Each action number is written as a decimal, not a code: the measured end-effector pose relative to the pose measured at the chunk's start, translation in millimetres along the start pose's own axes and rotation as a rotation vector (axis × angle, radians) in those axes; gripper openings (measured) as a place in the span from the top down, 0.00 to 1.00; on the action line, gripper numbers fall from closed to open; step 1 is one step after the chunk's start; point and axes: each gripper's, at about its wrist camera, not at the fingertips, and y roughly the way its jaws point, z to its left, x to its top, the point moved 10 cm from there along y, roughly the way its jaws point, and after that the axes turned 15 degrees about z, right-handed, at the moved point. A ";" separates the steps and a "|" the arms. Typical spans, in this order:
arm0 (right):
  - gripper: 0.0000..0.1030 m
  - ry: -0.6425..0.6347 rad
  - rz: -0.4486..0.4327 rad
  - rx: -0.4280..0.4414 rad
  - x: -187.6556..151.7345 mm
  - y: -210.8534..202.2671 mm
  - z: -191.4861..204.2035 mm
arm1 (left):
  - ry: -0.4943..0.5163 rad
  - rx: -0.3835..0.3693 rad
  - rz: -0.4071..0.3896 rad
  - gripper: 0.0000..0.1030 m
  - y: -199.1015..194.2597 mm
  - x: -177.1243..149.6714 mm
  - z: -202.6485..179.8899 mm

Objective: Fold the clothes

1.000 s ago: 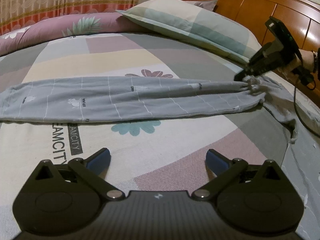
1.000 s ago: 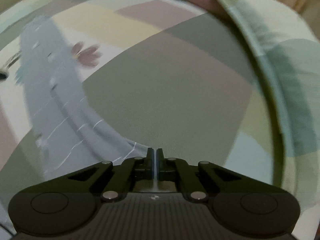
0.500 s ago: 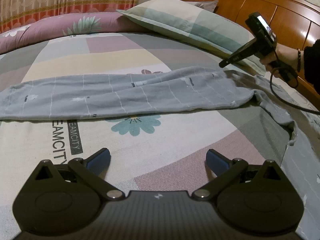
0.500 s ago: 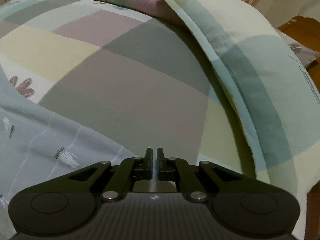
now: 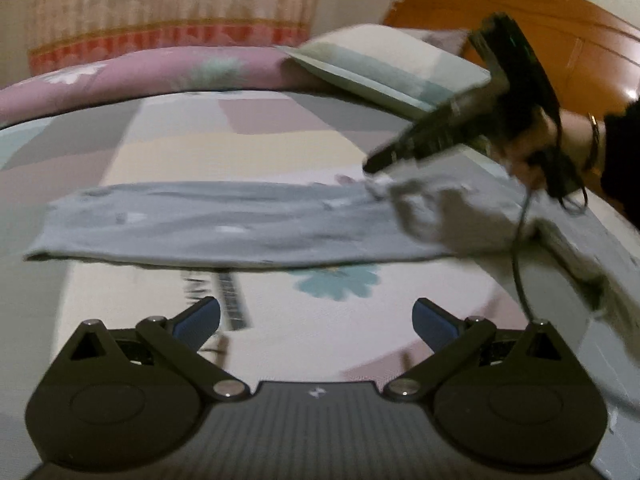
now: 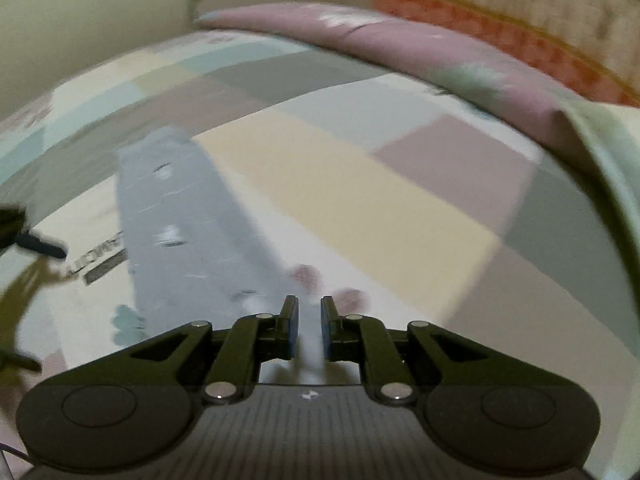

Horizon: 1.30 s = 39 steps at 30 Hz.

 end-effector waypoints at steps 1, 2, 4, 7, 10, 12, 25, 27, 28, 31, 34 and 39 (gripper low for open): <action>0.87 -0.015 0.012 0.008 3.1 8.5 7.7 | -0.021 0.009 -0.002 0.01 -1.6 0.6 7.2; 0.87 -0.024 0.031 0.024 4.6 17.6 14.9 | -0.037 0.015 -0.003 0.01 -2.8 1.0 12.8; 0.85 -0.042 0.071 0.069 3.4 28.3 28.4 | -0.064 0.023 -0.007 0.01 -4.8 1.7 21.7; 0.85 -0.093 0.080 0.099 -0.5 25.2 45.2 | -0.094 0.022 -0.016 0.02 -7.5 3.3 30.6; 0.85 -0.083 0.041 0.099 9.9 12.7 36.5 | -0.101 0.012 -0.022 0.01 -7.8 3.8 30.8; 0.83 -0.019 0.000 0.065 23.6 11.9 17.6 | -0.096 0.014 -0.020 0.01 -7.4 2.9 30.3; 0.79 -0.098 -0.026 -0.066 17.6 36.2 24.8 | -0.081 0.012 0.003 0.01 1.1 0.5 25.4; 0.79 -0.119 -0.025 -0.092 17.3 36.2 28.1 | -0.079 0.016 0.010 0.01 3.2 0.0 24.9; 0.80 -0.116 -0.022 -0.093 18.0 36.3 28.6 | -0.077 0.019 0.013 0.02 4.2 -0.6 24.7; 0.90 -0.126 -0.013 -0.096 20.4 37.7 31.4 | -0.078 0.021 0.016 0.01 4.9 -1.0 25.1; 0.97 -0.161 -0.022 -0.144 25.4 35.5 30.9 | -0.084 0.019 0.013 0.01 4.2 -1.1 26.0; 0.97 -0.086 -0.074 -0.234 49.7 37.0 3.2 | -0.087 0.016 0.009 0.01 3.8 -1.1 26.5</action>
